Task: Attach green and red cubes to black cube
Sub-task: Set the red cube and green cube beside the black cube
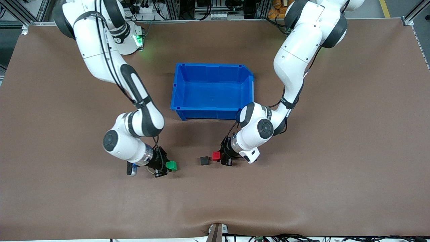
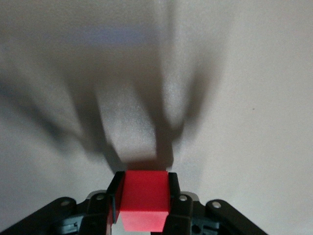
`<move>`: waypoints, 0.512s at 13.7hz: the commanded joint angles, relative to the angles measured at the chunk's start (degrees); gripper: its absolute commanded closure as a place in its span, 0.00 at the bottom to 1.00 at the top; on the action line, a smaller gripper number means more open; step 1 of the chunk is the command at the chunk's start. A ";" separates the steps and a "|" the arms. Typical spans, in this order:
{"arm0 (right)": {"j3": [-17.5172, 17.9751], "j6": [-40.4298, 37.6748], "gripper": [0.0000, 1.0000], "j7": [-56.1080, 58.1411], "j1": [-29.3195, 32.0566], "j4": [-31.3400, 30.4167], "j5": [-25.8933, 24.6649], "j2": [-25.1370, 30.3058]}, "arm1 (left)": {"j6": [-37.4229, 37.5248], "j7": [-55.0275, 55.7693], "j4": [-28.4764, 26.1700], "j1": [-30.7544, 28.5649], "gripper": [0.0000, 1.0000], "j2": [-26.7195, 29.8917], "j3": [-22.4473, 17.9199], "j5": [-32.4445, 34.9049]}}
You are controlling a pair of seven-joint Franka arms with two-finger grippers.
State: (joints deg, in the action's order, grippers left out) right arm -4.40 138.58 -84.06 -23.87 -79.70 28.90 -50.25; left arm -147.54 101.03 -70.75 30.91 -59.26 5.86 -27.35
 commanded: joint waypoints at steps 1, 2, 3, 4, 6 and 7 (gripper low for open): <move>-0.70 -4.97 1.00 -10.57 -1.18 8.49 -4.81 -4.93 | -1.17 1.01 2.55 1.08 1.00 -1.91 -0.15 -1.04; -0.62 -5.24 1.00 -11.21 -1.27 8.77 -4.82 -5.12 | -1.26 1.01 2.64 1.26 1.00 -1.91 -0.06 -1.04; -0.61 -5.25 1.00 -12.17 -1.88 8.86 -4.82 -5.12 | -1.26 0.83 2.64 1.43 1.00 -1.91 -0.06 -1.04; -0.61 -5.16 1.00 -12.96 -2.41 8.95 -4.91 -5.12 | -1.26 0.74 2.64 1.44 1.00 -1.91 -0.15 -0.95; -0.79 -5.07 1.00 -15.95 -3.64 9.74 -5.08 -5.73 | -1.43 0.83 2.73 1.09 1.00 -1.91 -0.15 -0.95; -0.96 -5.16 1.00 -16.66 -4.17 10.79 -5.61 -6.69 | -2.04 0.83 2.73 1.17 1.00 -2.00 -0.15 -0.95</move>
State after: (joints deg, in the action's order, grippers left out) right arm -4.47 134.34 -96.87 -26.49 -72.60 25.32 -54.57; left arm -148.36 101.04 -70.09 31.69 -59.81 5.90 -27.35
